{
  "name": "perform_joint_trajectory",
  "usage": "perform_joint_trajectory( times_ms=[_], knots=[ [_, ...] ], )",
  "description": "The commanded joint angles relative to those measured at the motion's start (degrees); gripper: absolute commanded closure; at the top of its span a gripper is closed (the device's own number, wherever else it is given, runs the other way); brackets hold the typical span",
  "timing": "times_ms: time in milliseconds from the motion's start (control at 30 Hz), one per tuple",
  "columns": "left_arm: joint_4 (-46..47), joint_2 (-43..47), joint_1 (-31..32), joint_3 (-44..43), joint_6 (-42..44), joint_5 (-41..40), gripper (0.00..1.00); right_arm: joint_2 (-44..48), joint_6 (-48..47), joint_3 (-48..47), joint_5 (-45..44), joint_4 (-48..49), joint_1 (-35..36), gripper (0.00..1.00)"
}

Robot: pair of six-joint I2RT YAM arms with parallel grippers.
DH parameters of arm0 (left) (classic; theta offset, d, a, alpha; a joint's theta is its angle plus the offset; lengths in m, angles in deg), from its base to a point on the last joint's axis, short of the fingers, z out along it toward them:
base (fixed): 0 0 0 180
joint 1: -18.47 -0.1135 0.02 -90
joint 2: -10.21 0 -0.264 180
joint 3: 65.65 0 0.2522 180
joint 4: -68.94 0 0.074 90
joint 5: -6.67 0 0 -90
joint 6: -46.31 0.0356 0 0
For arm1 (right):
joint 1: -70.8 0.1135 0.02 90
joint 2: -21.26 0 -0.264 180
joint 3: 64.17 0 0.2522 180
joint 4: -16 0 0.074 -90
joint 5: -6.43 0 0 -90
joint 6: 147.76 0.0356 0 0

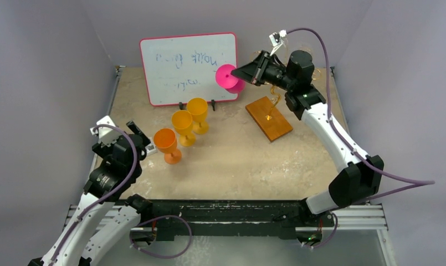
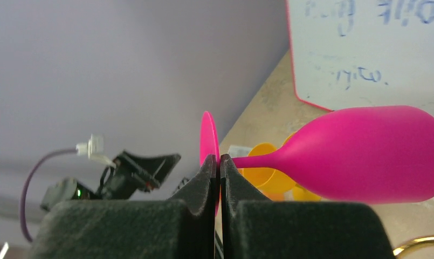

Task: Take the wine glass off the wine glass rack

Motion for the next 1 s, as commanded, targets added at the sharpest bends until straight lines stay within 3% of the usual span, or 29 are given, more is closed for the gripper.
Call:
perform_joint_trajectory(
  times_ms=[0, 233, 433, 600, 700, 900, 967],
  knots=[
    [-0.49, 1.9, -0.38, -2.39, -3.33, 2.9, 0.08, 5.96, -11.09, -0.52, 11.58, 2.29, 1.22, 1.0],
    [1.99, 0.06, -0.39, -8.3, -3.17, 17.87, 0.08, 13.49, -28.76, 10.33, 11.96, -1.61, 10.22, 1.0],
    [4.51, -4.82, -0.39, -13.36, 0.78, 33.5, 0.08, 24.37, -32.73, 36.08, 9.43, 13.94, 20.84, 1.0],
    [6.55, -7.77, -0.39, -14.15, 0.16, 39.86, 0.08, 35.5, -36.52, 51.25, 5.92, 25.69, 25.04, 1.0],
    [9.61, -9.57, -0.39, -13.94, -0.01, 47.34, 0.09, 37.94, -40.87, 53.53, 5.13, 24.1, 25.12, 1.0],
    [17.28, -15.33, -0.22, -11.52, 0.07, 70.02, 0.16, 36.84, -49.56, 54.41, 4.08, 23.08, 25.13, 1.0],
    [16.9, -16.9, 0.01, -11.08, -1.22, 71.19, 0.19, 37.39, -52.75, 56.04, 4.84, 25.27, 25.32, 1.0]
  ],
)
